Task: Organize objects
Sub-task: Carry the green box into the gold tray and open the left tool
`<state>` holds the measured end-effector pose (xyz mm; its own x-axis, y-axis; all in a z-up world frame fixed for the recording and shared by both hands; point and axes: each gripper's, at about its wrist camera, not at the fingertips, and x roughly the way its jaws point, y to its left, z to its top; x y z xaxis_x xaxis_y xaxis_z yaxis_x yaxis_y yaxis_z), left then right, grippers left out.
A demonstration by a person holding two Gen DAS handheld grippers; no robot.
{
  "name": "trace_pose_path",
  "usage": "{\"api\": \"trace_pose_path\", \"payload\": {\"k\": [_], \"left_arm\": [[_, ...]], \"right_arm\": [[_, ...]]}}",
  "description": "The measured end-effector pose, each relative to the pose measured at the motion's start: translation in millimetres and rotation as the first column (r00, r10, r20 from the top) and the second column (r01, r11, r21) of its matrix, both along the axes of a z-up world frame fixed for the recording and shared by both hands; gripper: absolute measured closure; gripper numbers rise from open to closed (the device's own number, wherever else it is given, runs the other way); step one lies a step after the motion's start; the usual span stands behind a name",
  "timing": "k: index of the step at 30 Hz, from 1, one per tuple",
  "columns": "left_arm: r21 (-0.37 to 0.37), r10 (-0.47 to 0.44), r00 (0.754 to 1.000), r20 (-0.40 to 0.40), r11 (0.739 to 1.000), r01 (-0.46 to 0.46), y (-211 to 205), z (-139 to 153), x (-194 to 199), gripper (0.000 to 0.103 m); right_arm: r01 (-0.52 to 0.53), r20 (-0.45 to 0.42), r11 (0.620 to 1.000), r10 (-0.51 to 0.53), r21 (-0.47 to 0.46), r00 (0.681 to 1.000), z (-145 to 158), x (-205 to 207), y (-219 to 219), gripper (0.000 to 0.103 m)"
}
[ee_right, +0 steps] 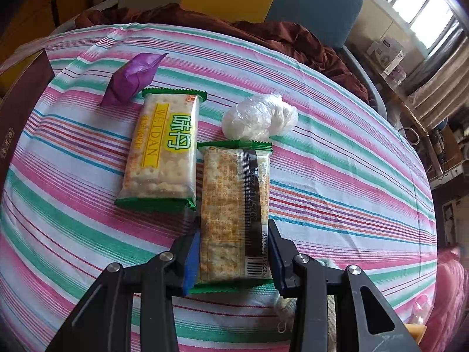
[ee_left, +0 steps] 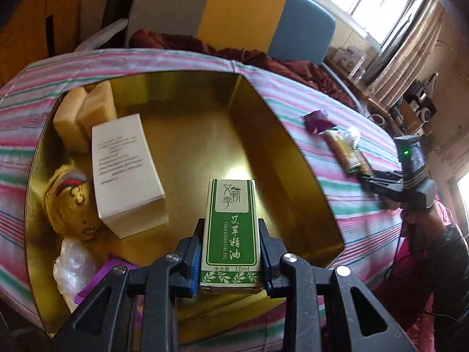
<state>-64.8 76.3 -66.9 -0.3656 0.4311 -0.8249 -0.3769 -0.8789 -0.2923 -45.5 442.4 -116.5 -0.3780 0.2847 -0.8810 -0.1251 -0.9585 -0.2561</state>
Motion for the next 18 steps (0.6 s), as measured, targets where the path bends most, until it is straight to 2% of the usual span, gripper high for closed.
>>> {"api": "trace_pose_path", "payload": {"k": [7,12,18], "left_arm": [[-0.087,0.047,0.999,0.027,0.995,-0.045,-6.6,-23.5,0.2,0.072],[-0.174,0.07,0.997,-0.04,0.982,-0.076,-10.3,-27.0,0.0,0.071],[-0.156,0.09,0.995,-0.041,0.983,-0.096,-14.1,-19.8,3.8,0.07]], "right_arm": [[0.001,0.0,1.0,-0.001,-0.002,1.0,0.6,0.8,-2.2,0.062],[0.002,0.0,1.0,-0.002,-0.002,1.0,1.0,0.7,-2.1,0.062],[0.005,-0.001,1.0,-0.005,-0.006,1.0,1.9,1.1,-1.7,0.062]]}}
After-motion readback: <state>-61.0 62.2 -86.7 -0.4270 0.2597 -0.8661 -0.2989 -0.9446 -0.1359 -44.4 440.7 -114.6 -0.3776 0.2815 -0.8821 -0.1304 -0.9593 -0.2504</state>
